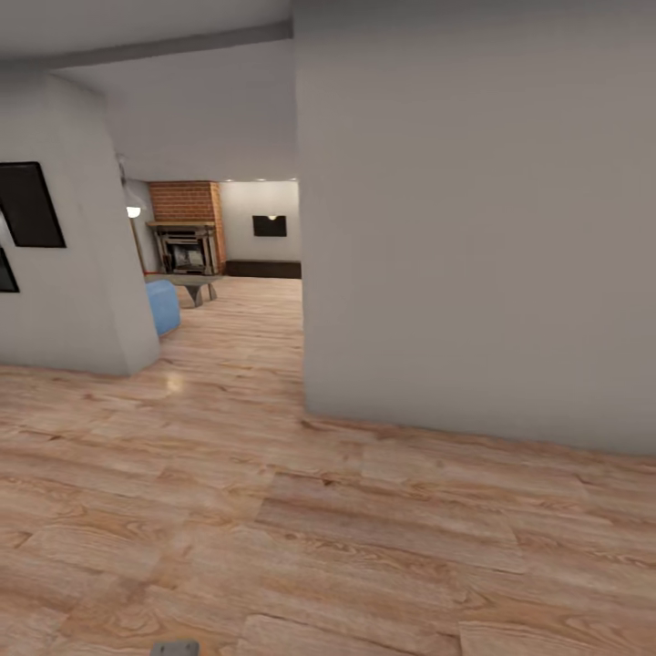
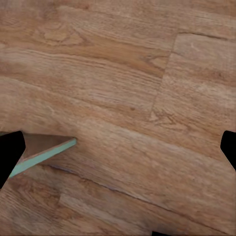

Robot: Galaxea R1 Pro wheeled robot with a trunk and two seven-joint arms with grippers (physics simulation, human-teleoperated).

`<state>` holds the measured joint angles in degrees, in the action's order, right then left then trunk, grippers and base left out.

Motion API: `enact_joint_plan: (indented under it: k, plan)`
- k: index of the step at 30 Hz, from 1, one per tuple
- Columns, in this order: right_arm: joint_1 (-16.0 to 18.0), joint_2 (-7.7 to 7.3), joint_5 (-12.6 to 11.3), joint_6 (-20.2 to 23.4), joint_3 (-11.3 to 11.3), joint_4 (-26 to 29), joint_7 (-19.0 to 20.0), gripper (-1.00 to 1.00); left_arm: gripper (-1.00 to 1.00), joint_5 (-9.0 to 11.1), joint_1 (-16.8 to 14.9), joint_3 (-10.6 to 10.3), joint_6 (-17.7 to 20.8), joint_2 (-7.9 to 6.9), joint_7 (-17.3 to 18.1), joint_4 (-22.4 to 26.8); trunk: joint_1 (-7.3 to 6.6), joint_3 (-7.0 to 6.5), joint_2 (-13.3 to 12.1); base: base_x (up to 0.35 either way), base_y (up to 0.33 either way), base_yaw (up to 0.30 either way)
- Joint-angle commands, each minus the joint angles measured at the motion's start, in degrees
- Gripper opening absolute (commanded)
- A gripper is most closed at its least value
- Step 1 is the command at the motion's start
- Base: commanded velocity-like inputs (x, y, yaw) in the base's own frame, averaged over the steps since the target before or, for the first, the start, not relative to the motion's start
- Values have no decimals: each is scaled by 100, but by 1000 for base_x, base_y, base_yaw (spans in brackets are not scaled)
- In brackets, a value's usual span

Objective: Move the two storage containers from the living room to the garage. In the garage, place one container on the floor and stack the other container on top of it (either order is fine).

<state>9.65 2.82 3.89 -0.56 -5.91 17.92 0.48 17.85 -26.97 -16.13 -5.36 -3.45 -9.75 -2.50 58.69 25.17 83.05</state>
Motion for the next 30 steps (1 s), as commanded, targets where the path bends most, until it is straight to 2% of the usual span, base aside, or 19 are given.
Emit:
enact_joint_plan:
  k: [1, 15, 30]
  plan:
    - [2, -1, 41, -6, 2, 1, 5, 100, 100, 45, -10, -48, -36, 5, -1, -22, 3, 6, 3, 341, 0, 261]
    - [2, -1, 41, -6, 2, 1, 5, 100, 100, 43, -10, -48, -36, 5, -1, -22, 3, 6, 3, 340, -46, 287]
    - [2, -1, 42, -6, 2, 1, 5, 100, 100, 43, -10, -48, -32, 11, -1, -22, 3, 6, 3, 341, -108, 66]
